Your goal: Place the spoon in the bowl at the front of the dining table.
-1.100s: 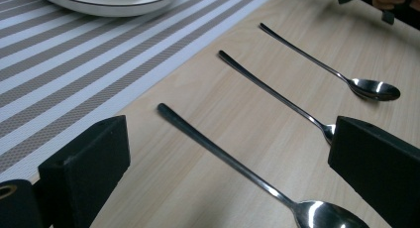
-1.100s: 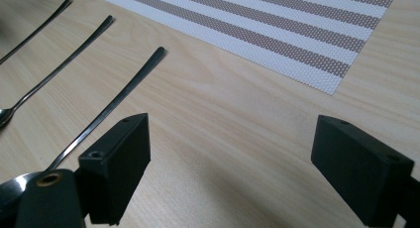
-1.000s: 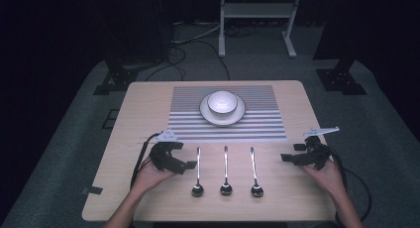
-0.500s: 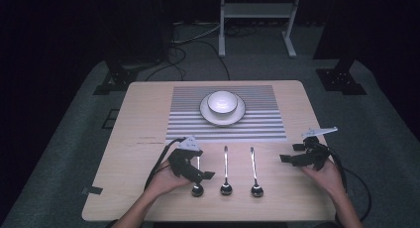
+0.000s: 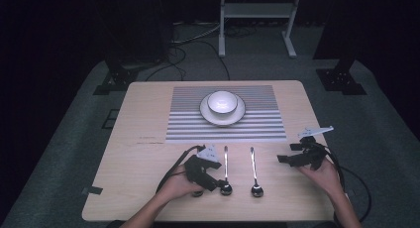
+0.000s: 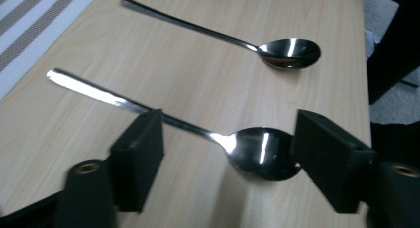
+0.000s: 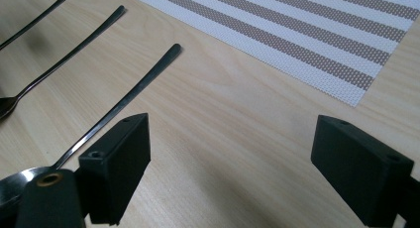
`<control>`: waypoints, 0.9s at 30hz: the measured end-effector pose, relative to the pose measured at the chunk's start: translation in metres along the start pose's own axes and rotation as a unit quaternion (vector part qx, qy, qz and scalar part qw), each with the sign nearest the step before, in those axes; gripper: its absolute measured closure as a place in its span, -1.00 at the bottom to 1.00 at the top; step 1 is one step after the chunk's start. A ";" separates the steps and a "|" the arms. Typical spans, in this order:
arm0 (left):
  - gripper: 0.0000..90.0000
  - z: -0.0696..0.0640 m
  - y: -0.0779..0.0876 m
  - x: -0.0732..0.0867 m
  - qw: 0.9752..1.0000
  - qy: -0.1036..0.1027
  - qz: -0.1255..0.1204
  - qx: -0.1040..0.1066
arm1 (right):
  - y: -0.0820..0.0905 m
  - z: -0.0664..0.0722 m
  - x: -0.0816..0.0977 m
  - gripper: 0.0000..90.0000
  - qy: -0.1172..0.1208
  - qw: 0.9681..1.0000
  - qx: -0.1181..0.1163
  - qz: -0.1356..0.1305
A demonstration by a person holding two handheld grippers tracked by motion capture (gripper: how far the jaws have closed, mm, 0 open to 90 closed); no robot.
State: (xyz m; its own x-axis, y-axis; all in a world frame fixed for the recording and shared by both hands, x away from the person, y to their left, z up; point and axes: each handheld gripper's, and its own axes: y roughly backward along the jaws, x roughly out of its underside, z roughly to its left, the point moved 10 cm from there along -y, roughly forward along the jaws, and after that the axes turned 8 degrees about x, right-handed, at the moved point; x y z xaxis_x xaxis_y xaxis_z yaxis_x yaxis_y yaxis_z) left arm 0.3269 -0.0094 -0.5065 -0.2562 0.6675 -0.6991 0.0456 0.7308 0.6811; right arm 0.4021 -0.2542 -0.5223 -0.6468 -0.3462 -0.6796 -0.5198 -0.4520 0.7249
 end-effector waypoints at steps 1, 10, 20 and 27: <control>-0.16 -0.003 -0.002 -0.001 1.000 -0.005 0.004 0.005 | 0.000 0.001 -0.001 -0.69 0.000 1.000 0.000 0.000; 0.42 -0.019 -0.018 0.004 0.998 -0.042 0.050 0.018 | 0.001 0.003 -0.002 -0.69 0.004 1.000 0.000 -0.004; 0.48 -0.021 -0.033 0.019 0.993 -0.067 0.098 0.004 | 0.002 0.006 -0.005 -0.69 0.008 1.000 -0.001 -0.009; 0.47 -0.025 -0.036 0.019 0.991 -0.087 0.098 -0.010 | 0.006 0.020 -0.009 -0.69 0.007 1.000 -0.012 -0.010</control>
State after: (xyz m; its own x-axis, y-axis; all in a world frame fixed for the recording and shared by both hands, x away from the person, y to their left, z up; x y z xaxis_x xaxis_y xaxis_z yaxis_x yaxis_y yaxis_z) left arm 0.2965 -0.0262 -0.5388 -0.0738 0.8119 -0.5791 0.0589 0.5832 0.8102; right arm 0.3940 -0.2373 -0.5095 -0.6294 -0.3479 -0.6949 -0.5182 -0.4785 0.7089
